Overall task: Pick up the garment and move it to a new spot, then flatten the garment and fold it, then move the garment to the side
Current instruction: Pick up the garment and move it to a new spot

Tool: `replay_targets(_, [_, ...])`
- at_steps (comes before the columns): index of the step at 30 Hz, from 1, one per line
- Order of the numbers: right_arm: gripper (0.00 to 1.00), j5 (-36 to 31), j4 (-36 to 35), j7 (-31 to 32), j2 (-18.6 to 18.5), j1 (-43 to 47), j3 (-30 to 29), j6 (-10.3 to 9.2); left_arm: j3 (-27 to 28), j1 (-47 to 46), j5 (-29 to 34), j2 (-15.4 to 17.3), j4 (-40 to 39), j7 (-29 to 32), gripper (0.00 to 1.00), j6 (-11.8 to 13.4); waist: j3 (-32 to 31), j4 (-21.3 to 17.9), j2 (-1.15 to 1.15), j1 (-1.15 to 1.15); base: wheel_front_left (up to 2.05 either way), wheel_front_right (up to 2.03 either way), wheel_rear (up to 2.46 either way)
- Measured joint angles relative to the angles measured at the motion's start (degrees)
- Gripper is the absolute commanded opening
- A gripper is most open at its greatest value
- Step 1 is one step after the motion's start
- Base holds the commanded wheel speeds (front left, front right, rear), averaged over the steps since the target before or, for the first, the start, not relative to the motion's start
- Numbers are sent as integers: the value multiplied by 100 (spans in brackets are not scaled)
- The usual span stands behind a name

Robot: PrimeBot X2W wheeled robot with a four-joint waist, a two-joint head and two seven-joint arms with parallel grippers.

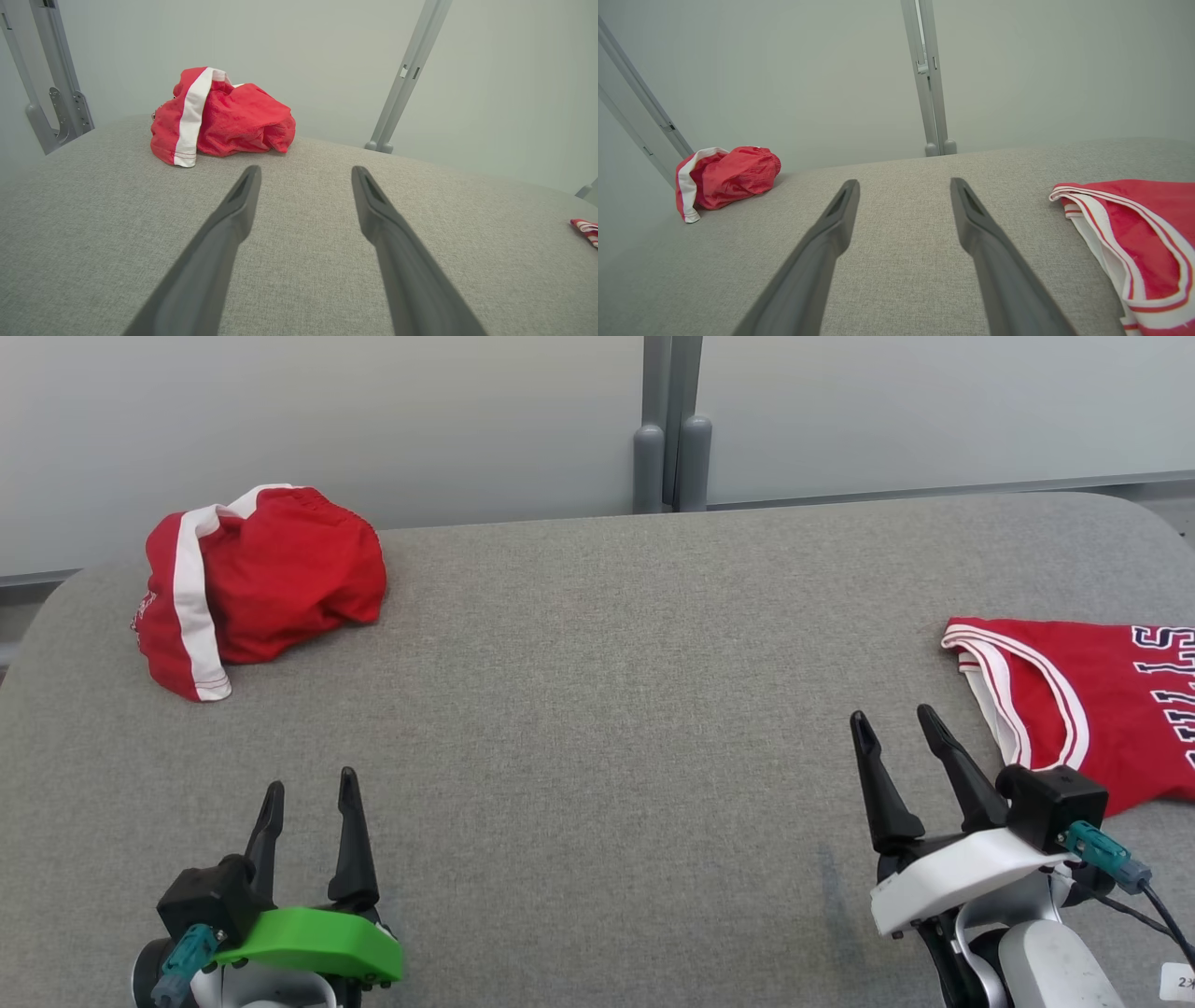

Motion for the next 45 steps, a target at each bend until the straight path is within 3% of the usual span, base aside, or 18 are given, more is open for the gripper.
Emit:
replay_targets(26, [100,-52,-12,66,0,120,-49,0,-146,-3,5,40,11,52,100,33,-120,107,0,0,0,0,0])
replay_targets(34, [100,-71,-91,63,1,153,-131,0,-213,-133,34,43,-26,81,100,34,-143,686,0,0,0,0,0])
replay_targets(45, [100,-162,-252,69,4,189,-297,0,-96,16,-48,107,-181,75,100,91,-119,2036,0,0,0,0,0])
